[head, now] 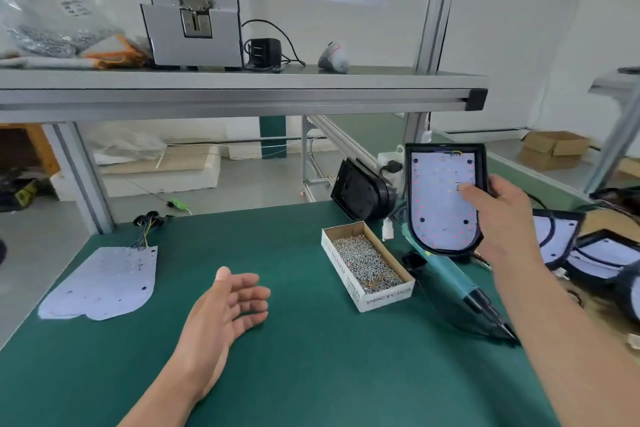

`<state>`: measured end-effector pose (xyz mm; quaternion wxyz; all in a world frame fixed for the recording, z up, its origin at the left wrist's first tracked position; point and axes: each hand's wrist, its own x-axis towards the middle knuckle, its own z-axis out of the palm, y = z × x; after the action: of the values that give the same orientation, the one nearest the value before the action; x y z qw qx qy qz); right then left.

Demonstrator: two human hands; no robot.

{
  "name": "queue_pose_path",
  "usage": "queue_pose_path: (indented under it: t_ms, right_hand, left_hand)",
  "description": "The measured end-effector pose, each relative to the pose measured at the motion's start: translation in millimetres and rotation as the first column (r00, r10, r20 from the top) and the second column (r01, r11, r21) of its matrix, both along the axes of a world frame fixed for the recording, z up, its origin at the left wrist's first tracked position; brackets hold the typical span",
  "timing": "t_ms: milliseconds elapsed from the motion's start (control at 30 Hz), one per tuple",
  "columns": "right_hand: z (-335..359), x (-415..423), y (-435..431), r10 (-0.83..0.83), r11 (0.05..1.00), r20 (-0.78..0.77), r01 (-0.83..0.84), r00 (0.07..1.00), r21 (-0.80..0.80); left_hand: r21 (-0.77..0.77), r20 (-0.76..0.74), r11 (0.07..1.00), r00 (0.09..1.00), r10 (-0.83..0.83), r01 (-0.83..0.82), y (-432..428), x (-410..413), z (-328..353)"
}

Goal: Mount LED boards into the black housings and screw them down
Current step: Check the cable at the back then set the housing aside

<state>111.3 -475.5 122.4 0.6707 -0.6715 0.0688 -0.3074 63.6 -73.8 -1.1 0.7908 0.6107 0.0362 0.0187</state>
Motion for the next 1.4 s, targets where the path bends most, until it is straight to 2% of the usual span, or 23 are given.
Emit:
queue_pose_path:
  t_ms: [167, 500, 700, 867, 967, 1167, 1267, 1367, 1400]
  right_hand:
    - [-4, 2, -69, -0.17, 0.985, -0.056, 0.168, 0.984, -0.041]
    - [-5, -11, -138, -0.365, 0.931, -0.133, 0.359, 0.922, -0.069]
    - [-13, -14, -187, -0.476, 0.879, -0.218, 0.471, 0.852, -0.076]
    - [-22, -10, -211, -0.582, 0.813, -0.288, 0.552, 0.76, -0.186]
    - [-27, -8, -218, -0.627, 0.779, -0.357, 0.551, 0.693, -0.299]
    - [-29, -5, -225, -0.62, 0.78, -0.522, 0.386, 0.586, -0.493]
    - [-34, -7, -225, -0.666, 0.74, -0.424, 0.47, 0.613, -0.482]
    - [-32, -12, -220, -0.679, 0.7, -0.413, 0.367, 0.607, -0.612]
    - [-35, -14, -221, -0.708, 0.64, -0.355, 0.341, 0.61, -0.689]
  left_hand:
    - [0.024, 0.02, 1.0, 1.0, -0.009, 0.008, 0, 1, -1]
    - [0.024, 0.011, 1.0, 1.0, -0.009, 0.009, 1, 8, -7]
    - [0.013, 0.019, 1.0, 1.0, -0.018, 0.018, -1, 9, -6]
    - [0.009, 0.017, 1.0, 1.0, -0.024, 0.024, -1, 9, -5]
    - [0.001, 0.013, 0.999, 0.999, -0.036, 0.036, -1, 11, -5]
    - [-0.026, -0.006, 0.996, 0.997, -0.082, 0.081, 1, 13, -6]
    - [-0.049, -0.018, 0.993, 0.994, -0.109, 0.108, 2, 13, -6]
    - [-0.057, -0.02, 0.992, 0.993, -0.117, 0.116, 4, 13, -7]
    - [-0.055, -0.021, 0.992, 0.993, -0.119, 0.117, 4, 12, -7]
